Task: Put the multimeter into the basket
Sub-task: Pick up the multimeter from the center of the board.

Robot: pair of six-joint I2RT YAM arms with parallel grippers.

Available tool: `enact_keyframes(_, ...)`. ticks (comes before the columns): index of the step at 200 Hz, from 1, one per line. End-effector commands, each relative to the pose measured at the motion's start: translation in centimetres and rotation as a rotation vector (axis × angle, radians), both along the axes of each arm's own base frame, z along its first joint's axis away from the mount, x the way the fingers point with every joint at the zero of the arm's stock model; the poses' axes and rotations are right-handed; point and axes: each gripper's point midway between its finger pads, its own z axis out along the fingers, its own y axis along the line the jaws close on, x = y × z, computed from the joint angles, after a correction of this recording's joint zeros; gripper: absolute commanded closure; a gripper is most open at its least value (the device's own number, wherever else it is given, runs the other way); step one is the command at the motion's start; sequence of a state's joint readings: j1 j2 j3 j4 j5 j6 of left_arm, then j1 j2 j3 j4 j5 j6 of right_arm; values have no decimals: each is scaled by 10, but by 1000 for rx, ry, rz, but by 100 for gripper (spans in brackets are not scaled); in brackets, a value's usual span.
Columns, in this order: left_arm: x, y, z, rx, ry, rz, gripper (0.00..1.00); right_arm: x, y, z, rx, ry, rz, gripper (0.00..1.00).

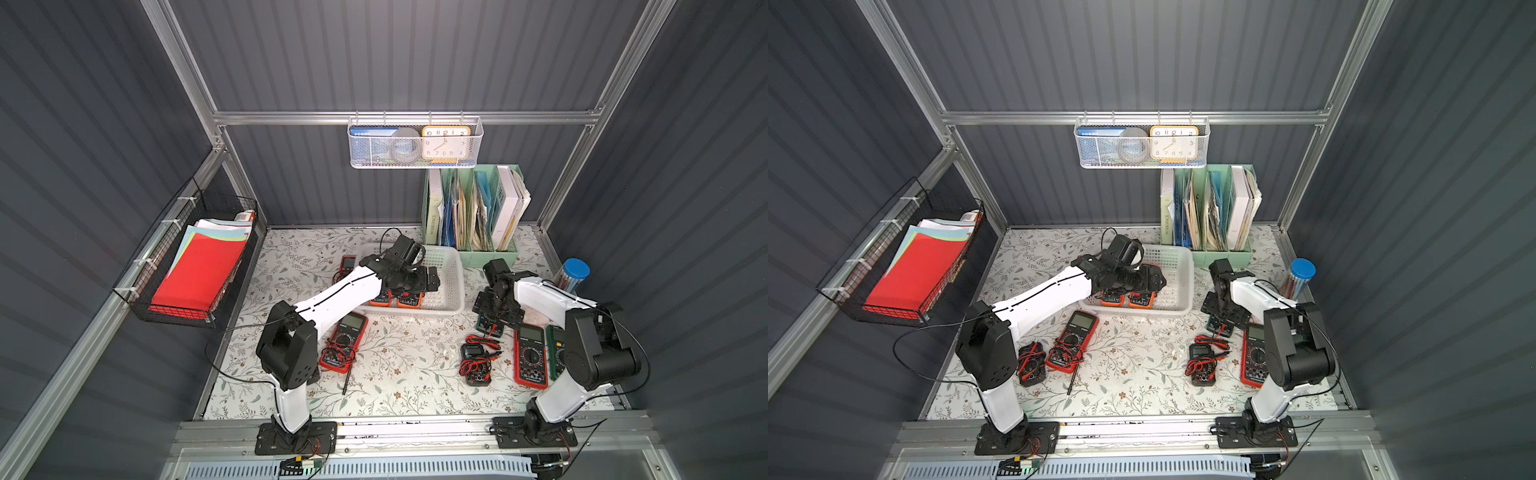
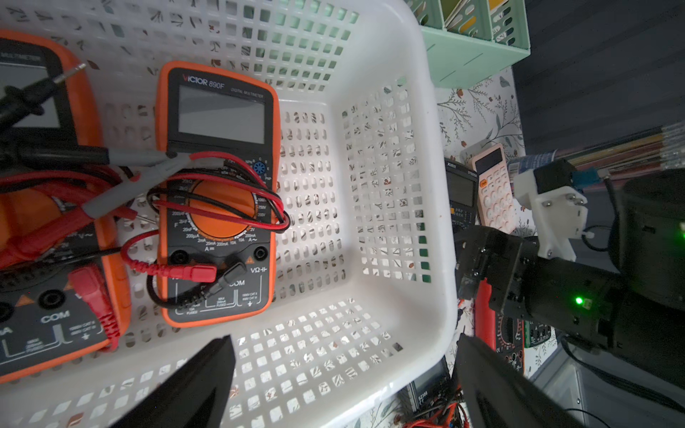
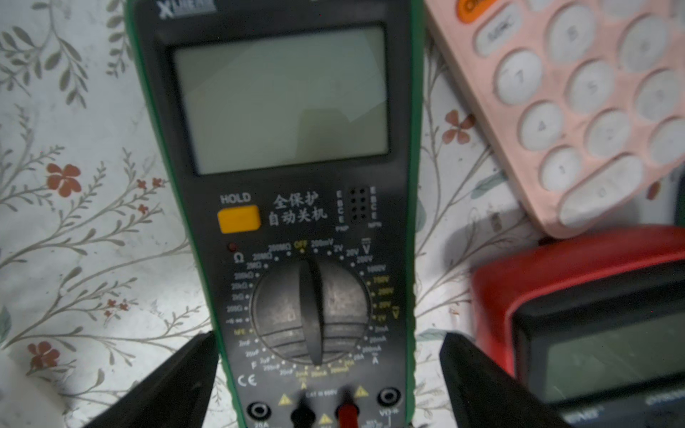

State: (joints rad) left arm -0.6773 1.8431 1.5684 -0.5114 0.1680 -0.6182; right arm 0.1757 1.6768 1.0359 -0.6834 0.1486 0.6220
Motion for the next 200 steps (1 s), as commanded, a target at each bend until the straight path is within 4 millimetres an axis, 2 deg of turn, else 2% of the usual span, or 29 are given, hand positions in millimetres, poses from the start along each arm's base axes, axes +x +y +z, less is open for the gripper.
enact_keyframes(1,-5,0,5,2,-15,-19,1,9,2,-2,18,-2,7,1)
enact_keyframes(72,-3,-1,8,-4,-21,-20,1,10,8,-26,62,56,-12,1)
enact_keyframes(116,-4,1,6,2,-20,-17,1,11,9,-25,69,39,-11,22)
enact_keyframes(151,-6,4,7,6,-26,-12,1,15,3,-1,46,-31,-17,37)
enact_keyframes(200,-8,8,14,-1,-34,5,1,26,-3,57,29,-188,-29,42)
